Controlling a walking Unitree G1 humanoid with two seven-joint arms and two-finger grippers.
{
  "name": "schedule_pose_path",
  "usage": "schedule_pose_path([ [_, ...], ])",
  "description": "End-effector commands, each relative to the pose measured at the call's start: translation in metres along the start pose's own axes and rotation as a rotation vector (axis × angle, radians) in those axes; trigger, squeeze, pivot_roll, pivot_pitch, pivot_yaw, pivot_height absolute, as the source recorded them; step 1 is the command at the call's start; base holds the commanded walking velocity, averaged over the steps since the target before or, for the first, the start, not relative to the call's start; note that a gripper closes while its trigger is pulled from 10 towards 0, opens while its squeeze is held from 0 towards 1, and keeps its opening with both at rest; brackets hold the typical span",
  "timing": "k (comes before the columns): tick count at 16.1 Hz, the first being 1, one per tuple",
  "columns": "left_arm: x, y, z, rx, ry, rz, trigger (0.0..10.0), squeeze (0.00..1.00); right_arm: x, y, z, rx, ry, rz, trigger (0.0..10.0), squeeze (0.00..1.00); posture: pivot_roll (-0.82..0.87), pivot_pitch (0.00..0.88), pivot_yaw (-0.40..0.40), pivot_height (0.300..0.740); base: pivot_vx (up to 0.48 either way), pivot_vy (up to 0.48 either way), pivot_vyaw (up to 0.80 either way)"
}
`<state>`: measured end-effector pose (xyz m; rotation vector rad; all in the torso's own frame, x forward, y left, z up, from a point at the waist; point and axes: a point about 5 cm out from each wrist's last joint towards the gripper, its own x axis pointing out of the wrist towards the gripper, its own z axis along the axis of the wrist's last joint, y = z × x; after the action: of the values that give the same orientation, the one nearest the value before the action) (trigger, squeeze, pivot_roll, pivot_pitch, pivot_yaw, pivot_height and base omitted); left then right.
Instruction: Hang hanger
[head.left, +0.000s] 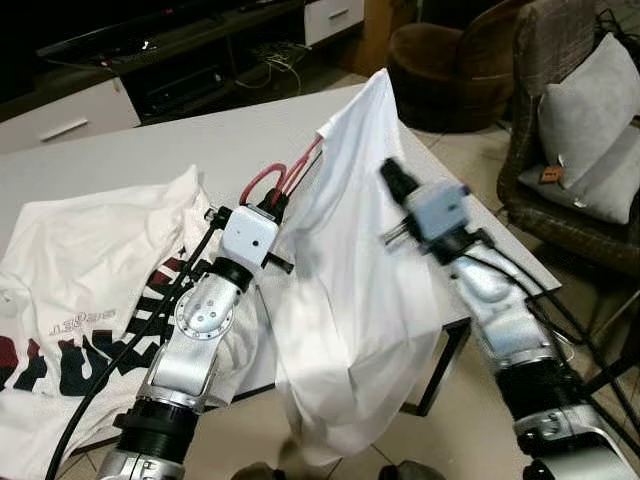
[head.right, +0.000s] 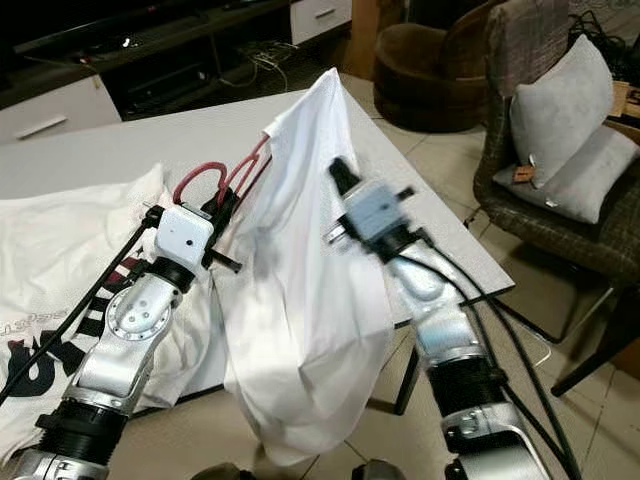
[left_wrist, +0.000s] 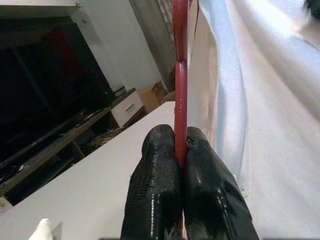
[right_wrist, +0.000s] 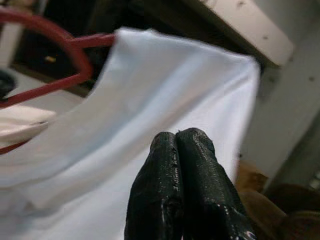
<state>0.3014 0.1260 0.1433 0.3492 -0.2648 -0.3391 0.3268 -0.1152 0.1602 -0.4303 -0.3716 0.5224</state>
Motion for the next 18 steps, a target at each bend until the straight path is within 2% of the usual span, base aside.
schedule_pose_path([
  [1,-0.001,0.001,0.003,0.003,-0.006,0.015,10.0,0.0,0.009,0.001,0.003,-0.021,0.001,0.017,10.0,0.0,-0.03,0.0,0.063,0.736,0.0,0.0,0.0],
  [3,-0.002,0.0,0.004,-0.002,-0.008,0.021,10.0,0.0,0.023,0.005,0.006,-0.001,-0.003,0.05,10.0,0.02,-0.02,0.0,0.06,0.736,0.0,0.0,0.0],
  [4,-0.002,0.0,0.004,-0.003,-0.01,0.022,10.0,0.0,0.025,0.006,0.007,-0.002,-0.005,0.056,10.0,1.0,-0.02,0.0,0.057,0.736,0.0,0.0,0.0],
  [7,-0.002,0.0,0.006,-0.004,-0.016,0.025,10.0,0.0,0.038,0.001,0.005,-0.032,0.02,0.042,10.0,1.0,-0.01,0.0,0.055,0.736,0.0,0.0,0.0],
  [8,-0.003,-0.001,0.007,-0.002,-0.021,0.019,10.0,0.0,0.042,-0.001,0.004,-0.038,0.03,0.036,10.0,0.0,-0.01,0.0,0.055,0.736,0.0,0.0,0.0],
  [12,-0.002,-0.003,0.009,0.004,-0.027,0.011,10.0,0.0,0.059,0.0,0.009,-0.062,0.028,0.017,10.0,0.0,-0.01,0.0,0.054,0.736,0.0,0.0,0.0],
  [18,-0.003,-0.01,0.011,-0.007,-0.036,-0.017,10.0,0.0,0.07,0.004,0.015,-0.055,0.015,-0.022,10.0,0.0,-0.01,0.0,0.048,0.736,0.0,0.0,0.0],
])
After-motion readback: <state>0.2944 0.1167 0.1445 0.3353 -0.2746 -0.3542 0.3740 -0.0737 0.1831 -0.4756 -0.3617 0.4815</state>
